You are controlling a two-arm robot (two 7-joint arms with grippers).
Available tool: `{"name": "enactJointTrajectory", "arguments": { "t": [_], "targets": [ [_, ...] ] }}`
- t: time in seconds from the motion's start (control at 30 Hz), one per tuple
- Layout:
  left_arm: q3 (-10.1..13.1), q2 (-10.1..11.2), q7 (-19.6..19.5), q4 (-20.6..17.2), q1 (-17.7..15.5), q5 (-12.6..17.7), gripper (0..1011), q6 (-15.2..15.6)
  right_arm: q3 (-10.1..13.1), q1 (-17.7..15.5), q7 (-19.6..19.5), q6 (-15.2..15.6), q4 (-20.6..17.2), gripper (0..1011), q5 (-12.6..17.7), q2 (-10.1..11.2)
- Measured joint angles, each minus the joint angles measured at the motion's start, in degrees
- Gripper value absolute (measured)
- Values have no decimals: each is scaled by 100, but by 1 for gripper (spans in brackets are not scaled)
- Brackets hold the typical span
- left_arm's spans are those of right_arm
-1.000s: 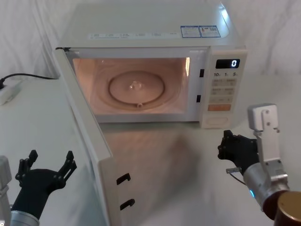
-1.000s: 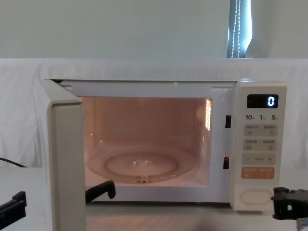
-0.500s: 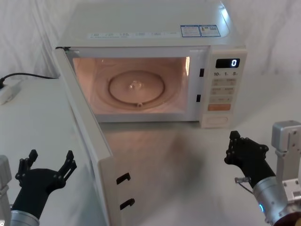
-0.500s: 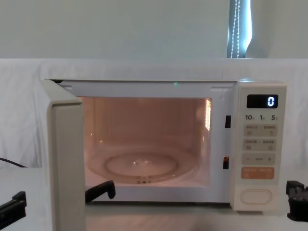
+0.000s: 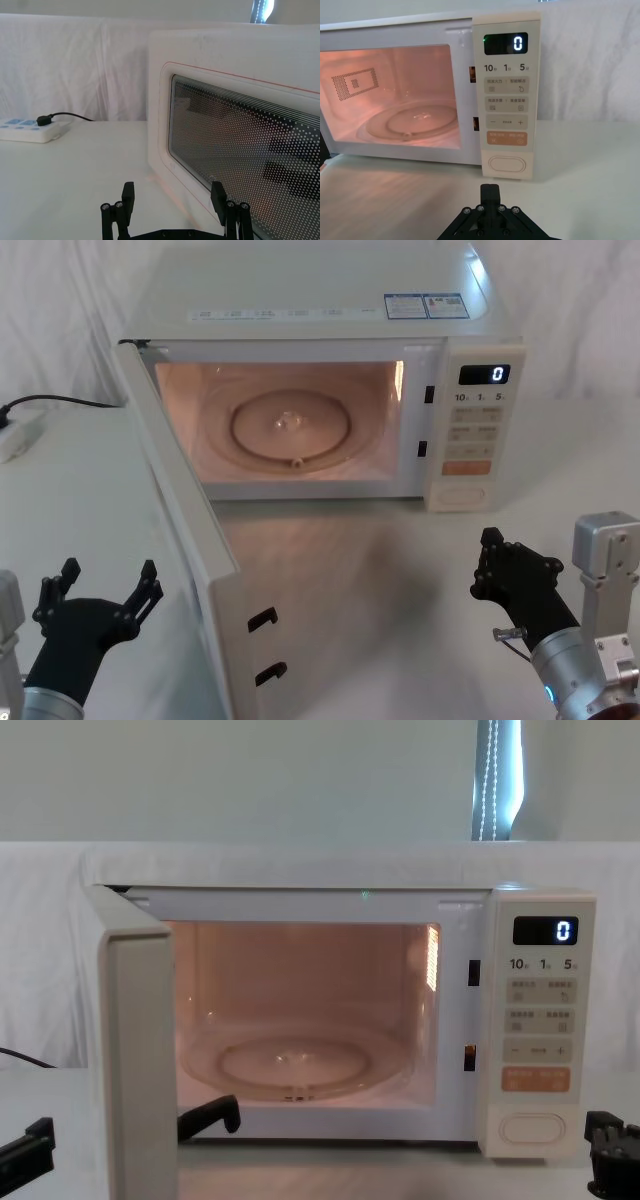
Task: Press the button to open the microwave door with one hand; close the microwave door with the other hand.
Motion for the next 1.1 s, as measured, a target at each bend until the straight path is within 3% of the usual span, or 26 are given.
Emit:
{"name": "enactJointTrajectory", "arguments": {
  "t": [0.13,0.4,0.9,1.1],
  "targets": [
    [0,0,0,0,0,0,1001,0,3,0,-2,7,-11,8,-4,-2],
    [0,0,0,0,0,0,1001,0,4,0,-5,17,-22,200,-12,-5],
    [0,0,0,0,0,0,1001,0,15,0,-9,30,-35,700,-26,-11],
    [0,0,0,0,0,0,1001,0,17,0,-9,33,-38,853,-29,-11]
  ]
}}
